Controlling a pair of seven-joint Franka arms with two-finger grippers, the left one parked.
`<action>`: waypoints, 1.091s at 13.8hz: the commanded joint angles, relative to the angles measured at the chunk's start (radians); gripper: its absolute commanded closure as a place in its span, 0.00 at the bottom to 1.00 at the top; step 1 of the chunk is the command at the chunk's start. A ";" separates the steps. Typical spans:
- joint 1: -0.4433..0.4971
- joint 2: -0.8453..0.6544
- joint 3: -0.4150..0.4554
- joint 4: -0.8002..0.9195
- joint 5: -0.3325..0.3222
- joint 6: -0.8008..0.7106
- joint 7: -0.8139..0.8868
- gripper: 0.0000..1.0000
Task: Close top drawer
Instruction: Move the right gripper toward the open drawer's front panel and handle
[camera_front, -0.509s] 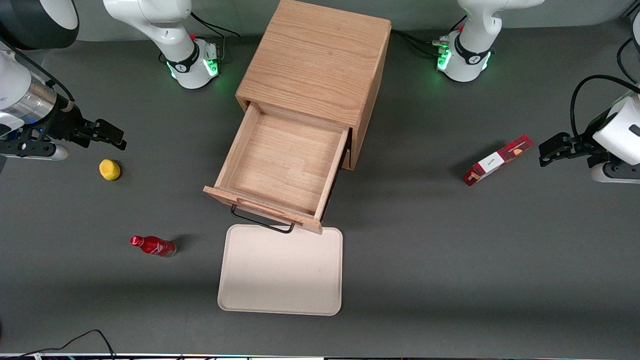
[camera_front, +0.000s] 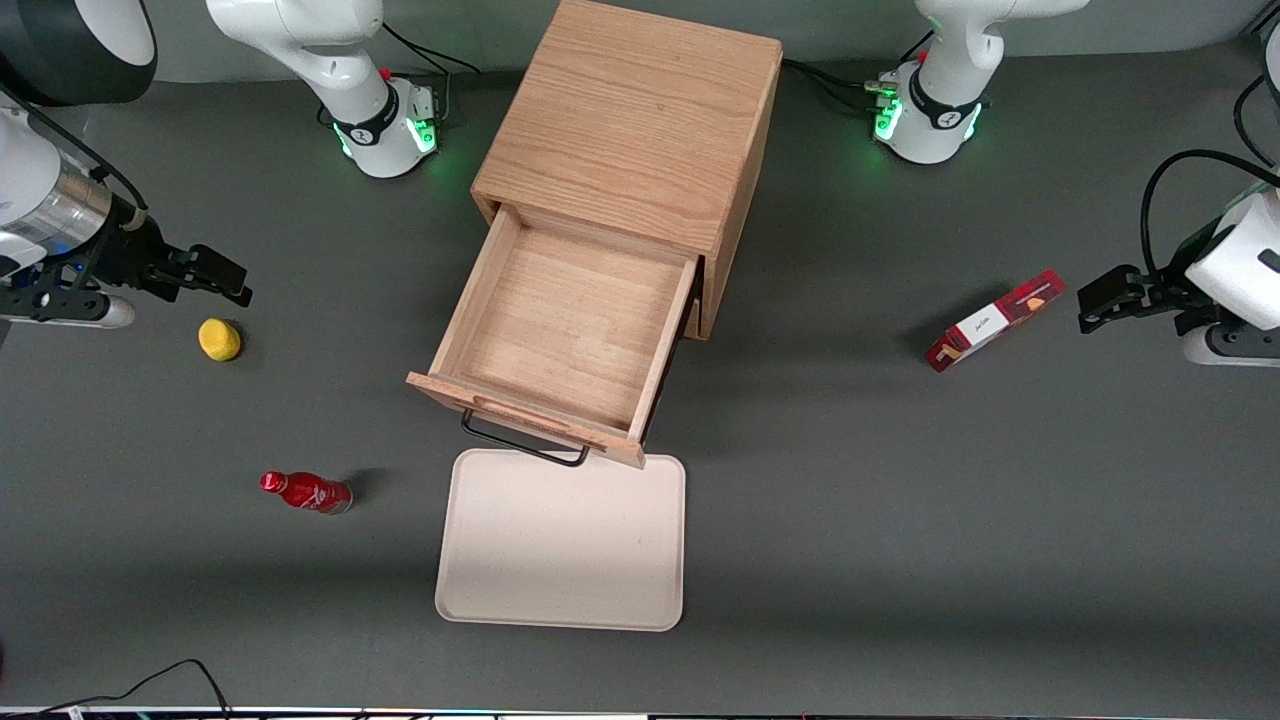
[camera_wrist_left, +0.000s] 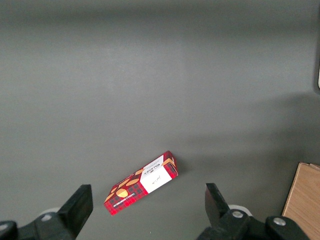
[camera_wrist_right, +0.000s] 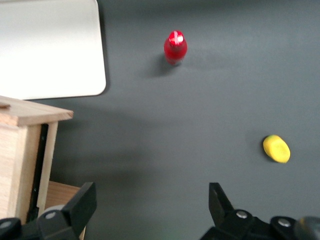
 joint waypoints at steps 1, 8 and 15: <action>0.006 0.151 0.038 0.225 -0.027 -0.093 0.017 0.00; 0.050 0.441 0.057 0.584 -0.005 -0.158 -0.168 0.00; 0.111 0.659 0.115 0.793 0.127 -0.058 -0.446 0.00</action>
